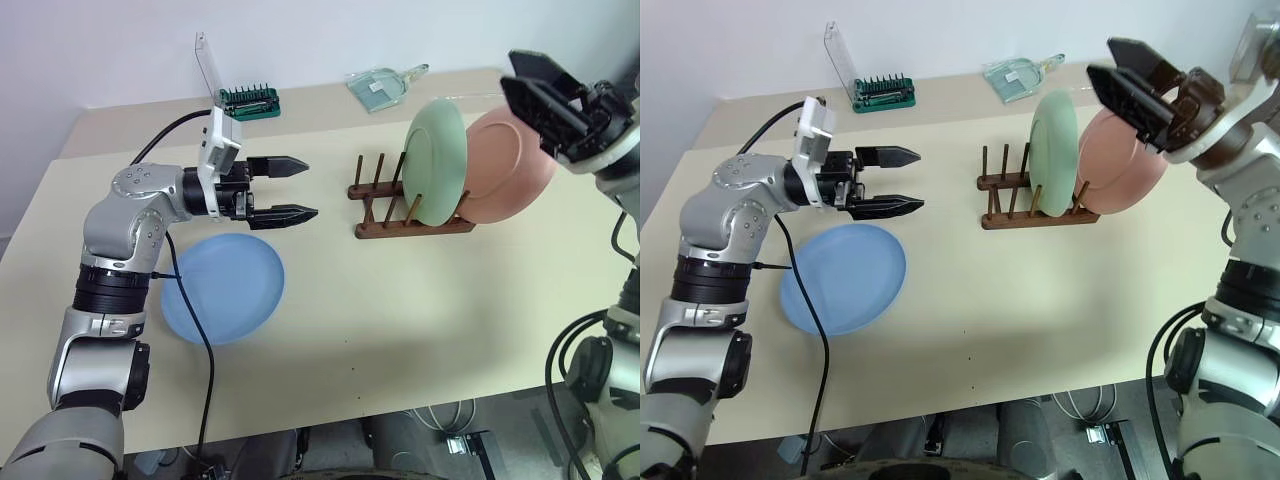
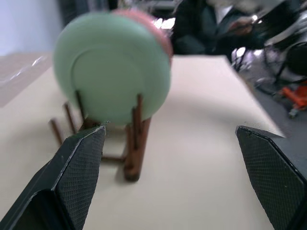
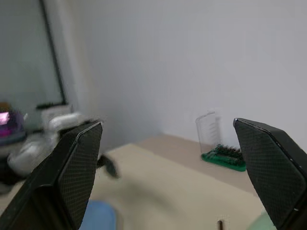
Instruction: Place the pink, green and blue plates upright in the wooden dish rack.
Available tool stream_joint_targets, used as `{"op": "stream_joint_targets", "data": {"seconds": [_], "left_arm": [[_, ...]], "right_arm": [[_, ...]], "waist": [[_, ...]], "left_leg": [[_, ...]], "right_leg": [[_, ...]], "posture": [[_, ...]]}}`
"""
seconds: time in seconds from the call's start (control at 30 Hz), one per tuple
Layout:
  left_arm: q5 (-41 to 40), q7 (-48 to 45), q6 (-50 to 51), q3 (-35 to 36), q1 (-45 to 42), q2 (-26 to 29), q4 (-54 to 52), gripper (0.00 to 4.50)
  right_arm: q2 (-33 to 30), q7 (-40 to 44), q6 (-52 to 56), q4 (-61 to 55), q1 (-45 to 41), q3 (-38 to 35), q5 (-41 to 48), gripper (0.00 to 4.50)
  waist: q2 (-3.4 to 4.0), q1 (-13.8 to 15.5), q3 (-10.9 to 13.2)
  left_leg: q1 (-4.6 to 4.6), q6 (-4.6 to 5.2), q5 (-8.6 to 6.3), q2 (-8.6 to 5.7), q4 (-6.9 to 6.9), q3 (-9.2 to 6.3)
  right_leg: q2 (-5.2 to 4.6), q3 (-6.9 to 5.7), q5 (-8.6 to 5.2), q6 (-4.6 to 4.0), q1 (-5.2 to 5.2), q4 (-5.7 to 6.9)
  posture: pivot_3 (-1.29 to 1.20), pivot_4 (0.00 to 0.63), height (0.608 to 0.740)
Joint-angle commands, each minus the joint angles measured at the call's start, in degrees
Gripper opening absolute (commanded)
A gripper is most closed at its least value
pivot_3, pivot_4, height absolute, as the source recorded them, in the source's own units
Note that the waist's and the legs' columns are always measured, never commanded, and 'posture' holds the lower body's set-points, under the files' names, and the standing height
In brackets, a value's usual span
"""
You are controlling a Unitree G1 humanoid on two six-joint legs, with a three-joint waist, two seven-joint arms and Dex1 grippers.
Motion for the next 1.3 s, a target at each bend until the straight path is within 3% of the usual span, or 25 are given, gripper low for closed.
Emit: {"op": "stream_joint_targets", "data": {"seconds": [0.03, 0.23, 0.47, 0.63, 0.8, 0.9, 1.13, 1.3], "left_arm": [[6.2, 5.9, -1.4, 1.0, -2.4, 3.8, 2.7, 4.5], [12.9, 5.6, 5.7, -3.6, -5.7, 10.0, 9.8, 4.5], [19.3, 2.6, 26.0, -13.9, -4.7, 16.7, 13.5, 4.5], [20.7, 5.6, 34.6, -14.9, -7.3, 15.6, 16.6, 4.5], [21.3, 4.8, 36.4, -17.7, -6.0, 15.7, 15.9, 4.5], [20.9, 3.4, 37.0, -19.2, -4.8, 16.1, 15.1, 3.66], [20.9, 2.9, 38.5, -20.6, -2.4, 16.2, 14.1, 0.16], [20.4, 6.9, 37.5, -14.7, -7.4, 13.6, 21.0, 0.06]], "right_arm": [[-2.3, 2.7, 0.3, -9.2, 3.4, 1.1, 1.9, 4.45], [-3.2, 2.6, 0.3, -14.1, 6.7, 3.2, 2.2, 4.45], [-3.3, 3.2, -1.5, -12.9, 6.7, 5.3, 0.3, 4.45], [-2.8, 3.0, -2.3, -12.3, 6.4, 6.5, -0.4, 4.45], [-3.1, 2.8, -2.1, -11.9, 5.9, 6.5, -0.3, 4.45], [-3.3, 2.4, -2.1, -11.9, 5.8, 6.4, -0.4, 4.5], [-3.9, 1.5, -1.7, -12.1, 6.2, 6.0, -0.3, 4.5], [-3.5, 1.3, -2.0, -11.8, 5.4, 6.9, -0.9, 4.5]], "waist": [[0.0, -0.1, 0.0], [-0.01, 0.0, 0.0], [-0.05, -0.1, 0.0], [-0.14, 0.0, 0.1], [-0.16, 0.0, 0.0], [-0.16, 0.0, 0.0], [-0.08, 0.0, 0.0], [-0.06, 0.4, -0.1]], "left_leg": [[0.0, 0.0, 0.0, 0.0, 0.0, 0.01], [0.04, 0.02, -0.01, 0.0, 0.0, 0.08], [0.02, 0.05, -0.03, -0.01, -0.01, 0.1], [0.02, 0.05, -0.03, 0.0, 0.0, 0.08], [0.02, 0.05, -0.03, -0.01, 0.0, 0.08], [0.01, 0.05, -0.03, 0.0, 0.0, 0.08], [0.05, 0.05, -0.03, 0.0, 0.0, 0.09], [0.2, 0.05, -0.03, -0.01, 0.02, 0.11]], "right_leg": [[0.0, 0.0, 0.0, 0.0, 0.0, 0.0], [-0.02, 0.0, 0.0, 0.0, 0.01, -0.01], [0.0, -0.01, 0.0, 0.01, -0.01, 0.15], [0.0, -0.01, 0.0, 0.01, 0.0, 0.13], [-0.01, -0.01, 0.0, 0.01, 0.0, 0.15], [-0.01, -0.01, 0.0, 0.01, -0.01, 0.15], [-0.02, 0.0, 0.0, 0.0, 0.01, 0.11], [-0.05, -0.01, 0.0, 0.0, 0.14, 0.09]], "posture": [[0.0, 0.15, 0.74], [0.0, 0.15, 0.74], [0.0, 0.15, 0.74], [0.0, 0.15, 0.74], [0.0, 0.15, 0.74], [0.0, 0.15, 0.74], [0.0, 0.15, 0.74], [0.0, 0.15, 0.74]]}}
